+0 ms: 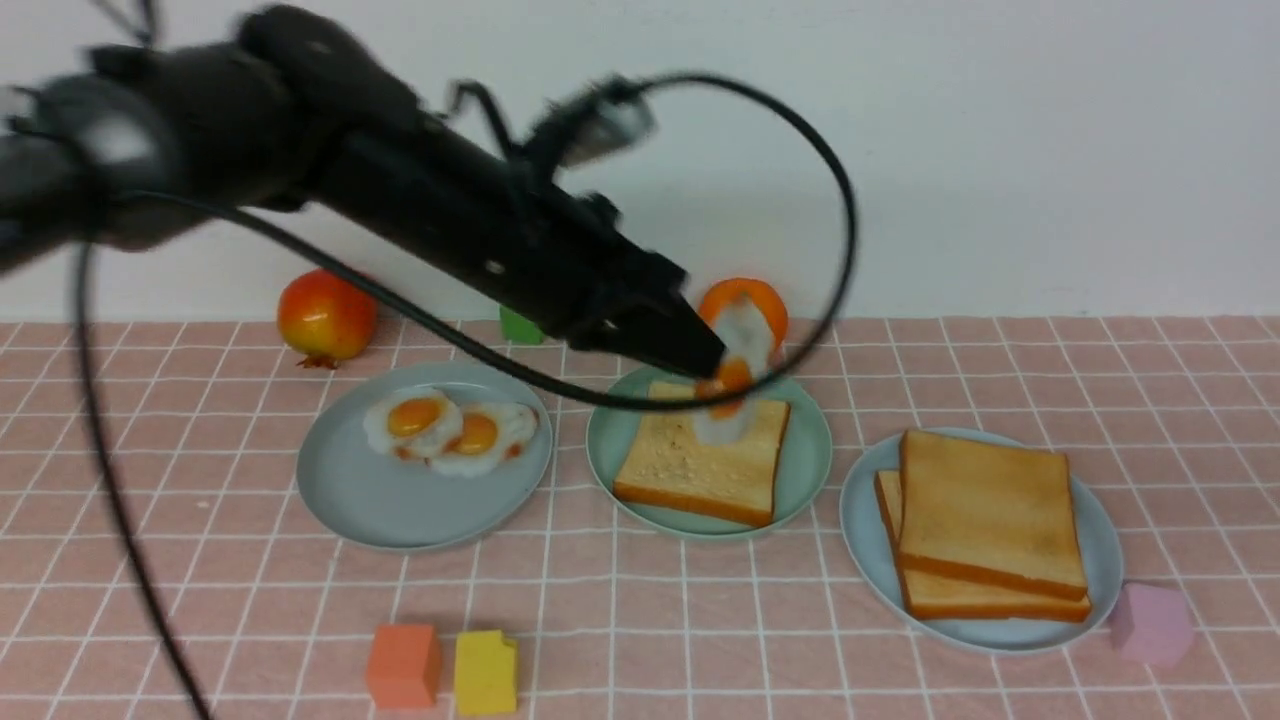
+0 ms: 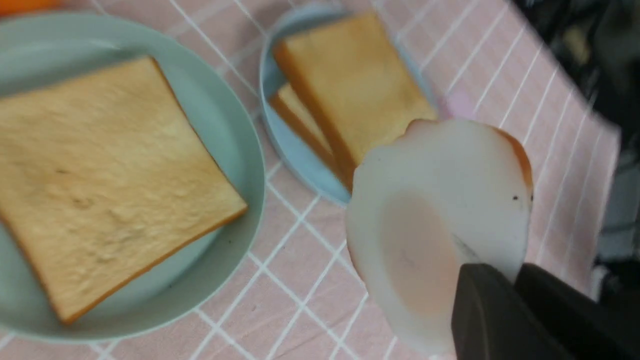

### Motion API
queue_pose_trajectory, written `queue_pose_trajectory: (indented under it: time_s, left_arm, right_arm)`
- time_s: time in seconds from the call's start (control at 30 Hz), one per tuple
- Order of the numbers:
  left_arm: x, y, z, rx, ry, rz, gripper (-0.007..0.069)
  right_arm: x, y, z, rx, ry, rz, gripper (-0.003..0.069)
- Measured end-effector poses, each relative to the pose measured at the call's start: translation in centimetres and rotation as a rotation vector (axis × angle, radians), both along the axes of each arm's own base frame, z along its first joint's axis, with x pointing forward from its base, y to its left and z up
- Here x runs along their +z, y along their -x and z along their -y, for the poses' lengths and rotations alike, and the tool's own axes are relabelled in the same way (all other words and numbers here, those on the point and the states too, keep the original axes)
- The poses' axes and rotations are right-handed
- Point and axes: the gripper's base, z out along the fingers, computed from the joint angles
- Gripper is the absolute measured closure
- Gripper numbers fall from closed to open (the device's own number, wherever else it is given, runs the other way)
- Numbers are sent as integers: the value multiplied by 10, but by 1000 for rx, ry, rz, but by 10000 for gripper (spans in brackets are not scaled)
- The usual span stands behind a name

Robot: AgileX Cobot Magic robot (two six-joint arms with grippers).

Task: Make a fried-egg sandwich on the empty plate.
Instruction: Use your left arm to place the cooked egg on the slice of bread in the middle

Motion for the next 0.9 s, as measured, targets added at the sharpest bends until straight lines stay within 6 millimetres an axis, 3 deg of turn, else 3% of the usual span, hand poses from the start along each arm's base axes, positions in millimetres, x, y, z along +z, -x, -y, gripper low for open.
queue_pose_trajectory:
  time_s: [0.3,0.47,0.63,0.9]
  left_arm:
    - [-37,-43,21,35,-4,-73,573]
    - [-61,-56,27,41,-12,-135,573]
    - [-81,-71,24,82,-14,-171,573]
    - [-91,-86,13,143,15,-181,574]
  right_arm:
    - [0,6,1,6,-29,-35,563]
    - [0,6,1,0,-34,-40,563]
    - [0,6,1,-1,-35,-40,564]
    - [0,6,1,-10,-44,-47,570]
